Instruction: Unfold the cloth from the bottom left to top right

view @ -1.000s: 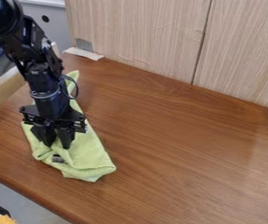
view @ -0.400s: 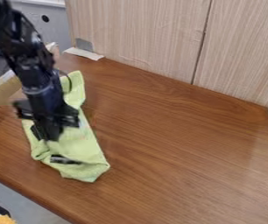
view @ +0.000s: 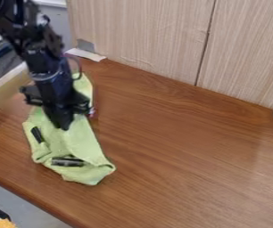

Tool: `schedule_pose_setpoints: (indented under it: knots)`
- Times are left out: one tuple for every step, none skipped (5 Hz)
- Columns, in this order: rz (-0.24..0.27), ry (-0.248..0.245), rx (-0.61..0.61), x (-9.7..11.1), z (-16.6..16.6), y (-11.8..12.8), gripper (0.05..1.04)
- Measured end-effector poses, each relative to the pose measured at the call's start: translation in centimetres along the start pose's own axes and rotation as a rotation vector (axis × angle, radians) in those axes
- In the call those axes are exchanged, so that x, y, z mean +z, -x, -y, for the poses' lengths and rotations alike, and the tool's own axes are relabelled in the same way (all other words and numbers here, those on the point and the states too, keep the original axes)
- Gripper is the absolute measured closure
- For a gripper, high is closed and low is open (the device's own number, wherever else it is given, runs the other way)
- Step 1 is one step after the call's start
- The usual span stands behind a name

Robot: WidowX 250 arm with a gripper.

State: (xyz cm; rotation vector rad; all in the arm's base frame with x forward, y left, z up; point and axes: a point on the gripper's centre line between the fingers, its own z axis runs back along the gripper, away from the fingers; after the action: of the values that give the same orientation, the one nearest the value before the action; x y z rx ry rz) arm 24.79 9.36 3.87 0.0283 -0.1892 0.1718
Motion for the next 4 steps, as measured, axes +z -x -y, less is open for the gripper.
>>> schedule_pose_setpoints:
  knots:
    - [0.060,0.036,-0.076,0.6,2.4,-2.3,1.029]
    - [0.091,0.053,-0.124,0.4,4.6,-3.9,1.029]
    - [0.089,0.071,-0.172,-0.4,7.5,-5.0,1.029]
    - [0.070,0.072,-0.248,-1.7,10.1,-5.2,1.029]
